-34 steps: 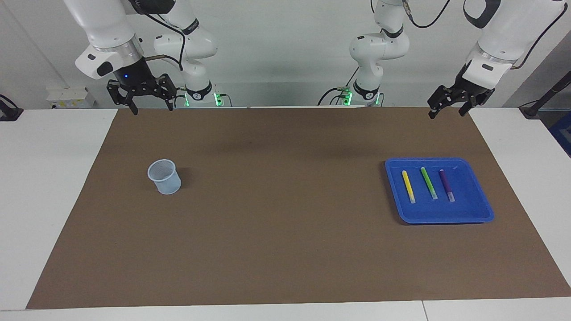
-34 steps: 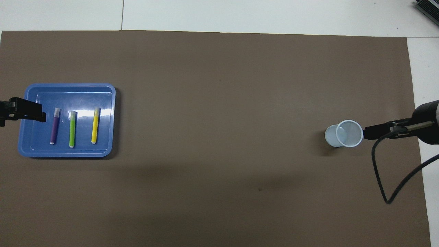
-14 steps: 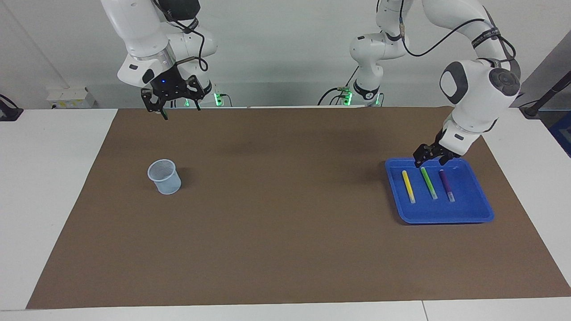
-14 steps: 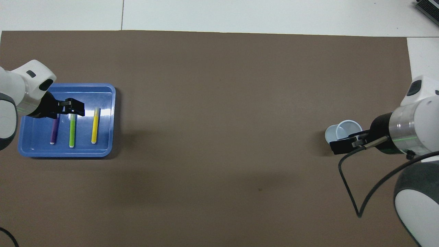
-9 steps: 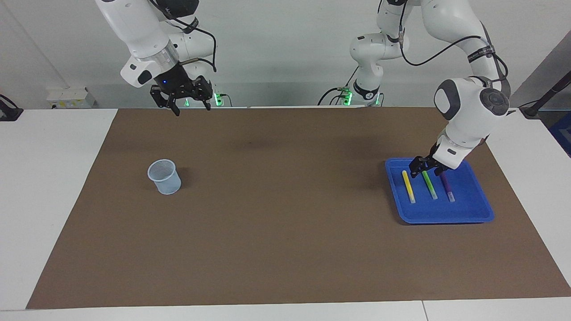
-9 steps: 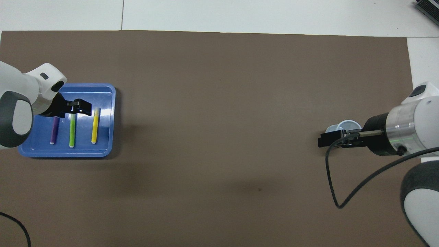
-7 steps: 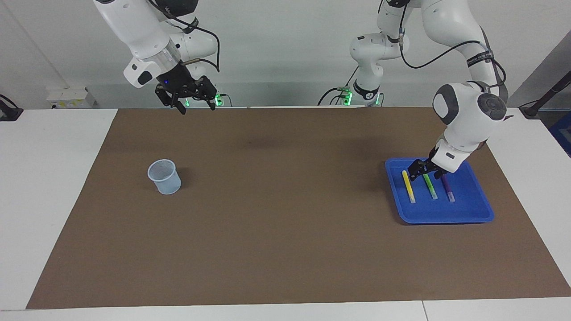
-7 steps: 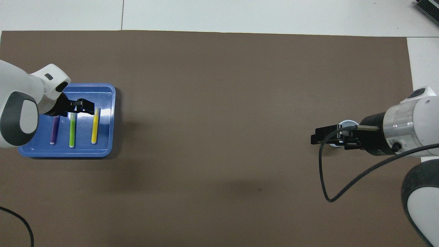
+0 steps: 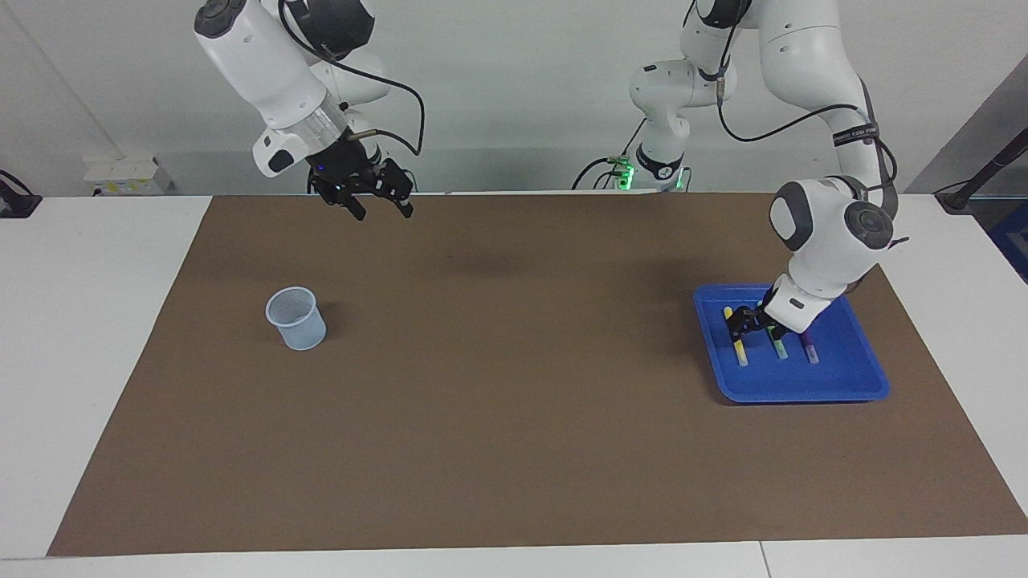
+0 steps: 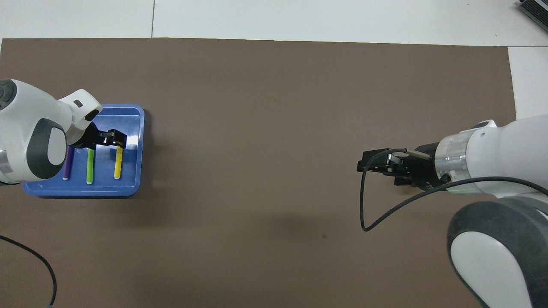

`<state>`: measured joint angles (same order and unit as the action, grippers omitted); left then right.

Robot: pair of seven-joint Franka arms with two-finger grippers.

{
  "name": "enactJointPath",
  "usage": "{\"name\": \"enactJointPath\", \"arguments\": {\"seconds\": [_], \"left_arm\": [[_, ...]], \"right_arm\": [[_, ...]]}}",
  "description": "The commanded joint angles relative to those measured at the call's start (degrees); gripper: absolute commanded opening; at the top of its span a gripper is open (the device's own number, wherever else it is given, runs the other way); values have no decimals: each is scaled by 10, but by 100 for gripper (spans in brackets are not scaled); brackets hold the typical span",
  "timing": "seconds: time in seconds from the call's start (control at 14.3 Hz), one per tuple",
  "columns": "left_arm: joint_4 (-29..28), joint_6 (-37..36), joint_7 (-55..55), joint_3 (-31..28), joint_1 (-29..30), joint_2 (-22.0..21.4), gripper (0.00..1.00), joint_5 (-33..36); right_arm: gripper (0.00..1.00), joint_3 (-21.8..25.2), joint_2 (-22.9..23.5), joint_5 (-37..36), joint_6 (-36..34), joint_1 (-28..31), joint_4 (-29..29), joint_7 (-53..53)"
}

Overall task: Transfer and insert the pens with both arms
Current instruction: 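Lower the left gripper onto the yellow pen while the right gripper advances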

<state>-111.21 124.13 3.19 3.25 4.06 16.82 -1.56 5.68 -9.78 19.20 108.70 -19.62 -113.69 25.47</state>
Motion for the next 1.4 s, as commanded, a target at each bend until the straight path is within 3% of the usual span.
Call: {"name": "enactJointPath", "arguments": {"seconds": [0.0,0.28,0.7,0.98,1.33], "left_arm": [[-27,16,14,2,8,-9,90,-6],[-30,34,13,2,7,2,88,-6],[-37,66,11,2,4,15,81,-7],[-37,63,9,2,-1,16,72,-7],[-37,52,5,2,-4,15,50,-7]], "right_arm": [[100,-1,3,36,27,-17,-11,35],[100,-1,-1,82,5,-18,-23,64],[100,-1,4,130,34,-21,-35,86],[100,-2,3,148,66,-48,-46,127],[100,-3,8,159,85,-58,-48,140]]}}
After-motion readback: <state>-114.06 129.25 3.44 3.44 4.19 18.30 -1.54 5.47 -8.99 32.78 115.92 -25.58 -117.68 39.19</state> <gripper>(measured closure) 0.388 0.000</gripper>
